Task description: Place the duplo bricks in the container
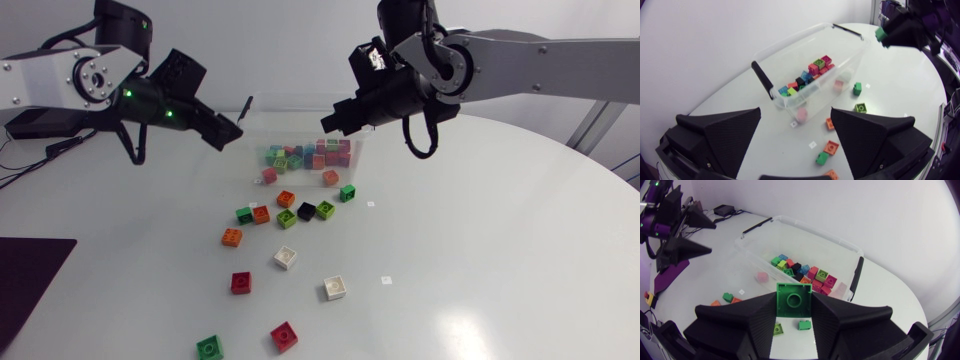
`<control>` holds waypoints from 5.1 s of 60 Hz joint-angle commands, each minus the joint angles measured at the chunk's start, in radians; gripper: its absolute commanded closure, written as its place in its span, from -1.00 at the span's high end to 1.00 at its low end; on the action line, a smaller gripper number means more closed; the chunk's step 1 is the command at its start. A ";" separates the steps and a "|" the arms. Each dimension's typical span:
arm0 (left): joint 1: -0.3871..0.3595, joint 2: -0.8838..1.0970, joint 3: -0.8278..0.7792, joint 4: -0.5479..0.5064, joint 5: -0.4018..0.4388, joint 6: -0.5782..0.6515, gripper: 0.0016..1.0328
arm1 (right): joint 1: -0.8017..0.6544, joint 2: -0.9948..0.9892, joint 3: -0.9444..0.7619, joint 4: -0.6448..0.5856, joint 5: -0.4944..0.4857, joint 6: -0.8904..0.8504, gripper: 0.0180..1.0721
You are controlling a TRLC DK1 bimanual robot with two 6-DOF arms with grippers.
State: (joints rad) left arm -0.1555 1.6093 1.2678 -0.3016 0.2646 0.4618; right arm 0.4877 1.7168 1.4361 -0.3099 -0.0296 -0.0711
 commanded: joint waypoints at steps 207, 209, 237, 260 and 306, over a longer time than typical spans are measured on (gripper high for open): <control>-0.021 0.001 0.117 -0.324 0.275 0.480 -0.55 | -0.055 0.383 -0.329 0.618 0.050 -0.012 0.66; -0.029 0.003 0.125 -0.298 0.275 0.459 -0.55 | -0.054 0.395 -0.322 0.620 0.051 -0.010 0.64; -0.047 0.189 0.328 -0.235 0.275 0.275 -0.55 | -0.057 0.438 -0.293 0.643 0.050 -0.004 -0.08; -0.035 0.327 0.475 -0.214 0.255 0.164 -0.55 | -0.061 0.353 -0.364 0.638 0.042 -0.007 -0.51; -0.027 0.342 0.473 -0.099 0.062 -0.084 0.92 | -0.011 -0.152 -0.359 0.341 0.054 0.044 -0.51</control>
State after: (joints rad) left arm -0.1967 2.0102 1.7809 -0.4076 0.3309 0.4099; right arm 0.4709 1.5890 1.0187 0.0566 0.0212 -0.0521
